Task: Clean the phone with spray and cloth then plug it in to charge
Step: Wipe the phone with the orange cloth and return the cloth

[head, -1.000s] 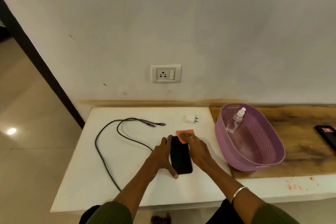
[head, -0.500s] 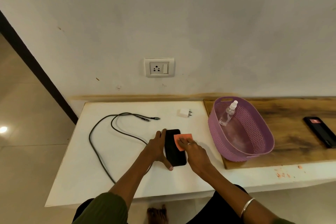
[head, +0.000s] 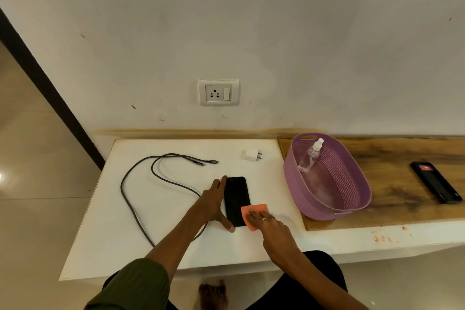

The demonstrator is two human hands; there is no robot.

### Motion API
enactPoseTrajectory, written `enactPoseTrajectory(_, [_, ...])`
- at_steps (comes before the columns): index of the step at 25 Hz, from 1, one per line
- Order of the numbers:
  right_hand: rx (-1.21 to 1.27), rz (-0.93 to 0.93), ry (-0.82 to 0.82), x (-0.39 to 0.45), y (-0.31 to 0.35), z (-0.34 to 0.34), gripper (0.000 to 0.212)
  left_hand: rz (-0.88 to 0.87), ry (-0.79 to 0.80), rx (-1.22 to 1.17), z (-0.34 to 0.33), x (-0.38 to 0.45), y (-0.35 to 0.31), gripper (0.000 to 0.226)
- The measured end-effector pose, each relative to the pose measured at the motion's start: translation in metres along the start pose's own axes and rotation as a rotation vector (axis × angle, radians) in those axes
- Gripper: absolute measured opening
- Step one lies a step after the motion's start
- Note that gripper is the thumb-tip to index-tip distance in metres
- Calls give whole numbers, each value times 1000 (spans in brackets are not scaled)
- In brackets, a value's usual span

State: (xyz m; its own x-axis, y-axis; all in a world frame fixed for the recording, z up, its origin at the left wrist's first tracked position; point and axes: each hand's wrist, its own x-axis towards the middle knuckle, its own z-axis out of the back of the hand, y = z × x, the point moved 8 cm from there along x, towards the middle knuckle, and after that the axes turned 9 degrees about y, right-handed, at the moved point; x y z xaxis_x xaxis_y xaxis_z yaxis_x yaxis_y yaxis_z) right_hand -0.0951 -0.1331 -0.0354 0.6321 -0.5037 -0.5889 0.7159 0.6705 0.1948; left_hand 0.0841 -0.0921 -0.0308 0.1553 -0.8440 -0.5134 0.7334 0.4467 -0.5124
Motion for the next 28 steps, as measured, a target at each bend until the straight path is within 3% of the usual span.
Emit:
enactPoseTrajectory(5, [-127,10,21,-7,3,-14,81,-18,-9,3,0,0,-2,160])
enactPoseTrajectory(15, [-220,178,23,-9,32,-23,73,-59,-22,15,0,1,-1,159])
enactPoseTrajectory(28, [-50,214,-165,8,37,21,67,-28,16,-44,-3,6,-2,159])
